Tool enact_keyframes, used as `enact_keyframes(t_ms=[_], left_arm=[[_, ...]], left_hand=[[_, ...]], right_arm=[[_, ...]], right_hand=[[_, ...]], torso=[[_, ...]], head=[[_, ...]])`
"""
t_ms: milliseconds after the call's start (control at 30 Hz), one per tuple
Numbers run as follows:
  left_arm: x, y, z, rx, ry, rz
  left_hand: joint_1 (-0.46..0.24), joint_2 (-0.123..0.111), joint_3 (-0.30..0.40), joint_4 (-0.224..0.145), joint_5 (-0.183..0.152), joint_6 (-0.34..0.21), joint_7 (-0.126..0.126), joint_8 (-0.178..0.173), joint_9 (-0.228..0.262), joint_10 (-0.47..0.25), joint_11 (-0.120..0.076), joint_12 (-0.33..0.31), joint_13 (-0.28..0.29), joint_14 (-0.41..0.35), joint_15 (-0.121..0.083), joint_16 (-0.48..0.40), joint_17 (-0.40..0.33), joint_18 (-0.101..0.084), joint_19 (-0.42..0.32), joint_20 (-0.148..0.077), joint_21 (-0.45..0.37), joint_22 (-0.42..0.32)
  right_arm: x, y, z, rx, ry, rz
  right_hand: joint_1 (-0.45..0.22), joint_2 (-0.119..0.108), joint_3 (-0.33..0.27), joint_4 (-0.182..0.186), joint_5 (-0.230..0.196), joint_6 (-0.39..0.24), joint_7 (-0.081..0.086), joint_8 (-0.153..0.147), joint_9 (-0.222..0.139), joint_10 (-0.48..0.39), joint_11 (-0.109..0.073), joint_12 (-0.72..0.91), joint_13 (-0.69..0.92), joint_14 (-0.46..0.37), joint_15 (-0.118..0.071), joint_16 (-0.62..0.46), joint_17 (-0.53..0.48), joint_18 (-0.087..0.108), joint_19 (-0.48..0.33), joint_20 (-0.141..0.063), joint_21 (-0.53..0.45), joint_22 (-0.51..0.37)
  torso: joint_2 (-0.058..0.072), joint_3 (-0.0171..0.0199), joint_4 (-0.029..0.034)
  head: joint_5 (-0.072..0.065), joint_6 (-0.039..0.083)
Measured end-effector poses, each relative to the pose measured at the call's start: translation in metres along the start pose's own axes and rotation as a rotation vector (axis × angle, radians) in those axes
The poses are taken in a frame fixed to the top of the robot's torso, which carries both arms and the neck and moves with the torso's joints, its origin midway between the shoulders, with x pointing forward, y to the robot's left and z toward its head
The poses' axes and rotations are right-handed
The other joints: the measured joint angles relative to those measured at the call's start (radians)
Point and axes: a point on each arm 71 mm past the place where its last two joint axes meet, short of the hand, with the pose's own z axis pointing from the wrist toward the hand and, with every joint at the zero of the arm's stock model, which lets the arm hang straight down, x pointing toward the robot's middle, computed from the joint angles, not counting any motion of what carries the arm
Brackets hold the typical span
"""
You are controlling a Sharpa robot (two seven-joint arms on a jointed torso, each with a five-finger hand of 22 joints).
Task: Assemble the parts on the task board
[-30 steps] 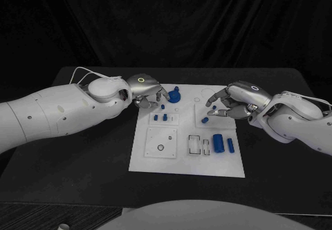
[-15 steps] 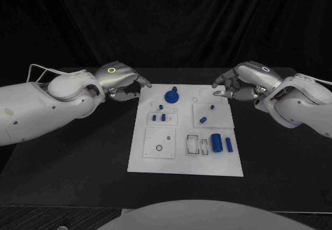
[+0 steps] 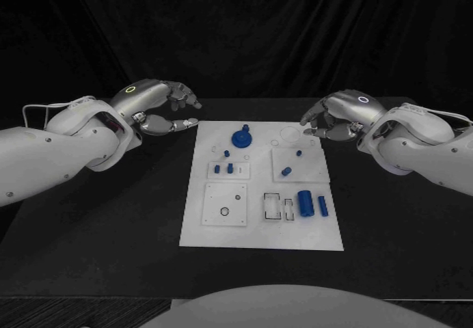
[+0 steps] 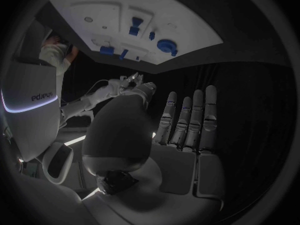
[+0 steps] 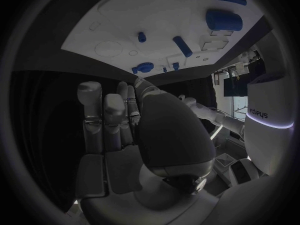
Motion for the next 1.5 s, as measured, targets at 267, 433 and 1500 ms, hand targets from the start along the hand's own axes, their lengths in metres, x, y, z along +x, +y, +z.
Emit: enact_keyframes(t_ms=[267,433,1500], left_arm=[[0.006,0.0,-0.002,-0.012,-0.058,-0.289],[0.011,0.002,-0.004,-0.022,-0.061,-0.448],[0.027,-0.001,-0.008,0.041,-0.018,-0.749]], left_hand=[[-0.027,0.092,-0.16,0.006,0.102,-0.045,0.047,-0.005,-0.025,-0.189,-0.036,-0.032,-0.122,-0.362,-0.042,-0.364,-0.353,-0.016,-0.376,0.056,-0.279,-0.255],[0.01,0.135,-0.224,0.005,0.096,-0.26,0.0,-0.015,-0.061,-0.367,-0.091,-0.139,-0.201,-0.507,-0.057,-0.553,-0.495,-0.03,-0.56,0.098,-0.296,-0.573],[0.082,0.264,-0.425,0.006,0.031,-0.596,-0.076,-0.039,-0.09,-0.496,-0.14,-0.186,-0.234,-0.562,-0.034,-0.671,-0.556,-0.029,-0.588,0.106,-0.299,-0.824]], right_arm=[[0.014,-0.003,0.001,0.018,0.058,-0.023],[0.02,-0.004,0.0,0.022,0.083,-0.028],[0.05,-0.002,-0.006,0.038,0.231,-0.008]], right_hand=[[-0.085,-0.004,-0.034,0.006,-0.056,-0.009,0.009,-0.008,-0.003,-0.009,0.009,-0.029,-0.044,0.01,0.01,0.039,0.034,0.0,0.014,0.014,0.027,0.0],[-0.13,-0.003,-0.054,0.007,-0.073,-0.021,0.015,-0.02,-0.01,-0.02,0.016,-0.031,-0.056,0.015,0.015,0.066,0.057,0.0,0.026,0.015,0.059,0.0],[-0.088,-0.013,-0.051,-0.002,0.066,-0.039,0.014,-0.047,-0.066,-0.032,0.028,-0.112,-0.162,0.006,0.024,0.067,0.042,0.0,0.032,0.021,0.033,0.0]], torso=[[-0.012,-0.0076,0.0128],[-0.021,-0.0127,0.0192],[-0.048,-0.0259,0.0297]], head=[[-0.022,0.0],[-0.028,0.0],[-0.05,0.0]])
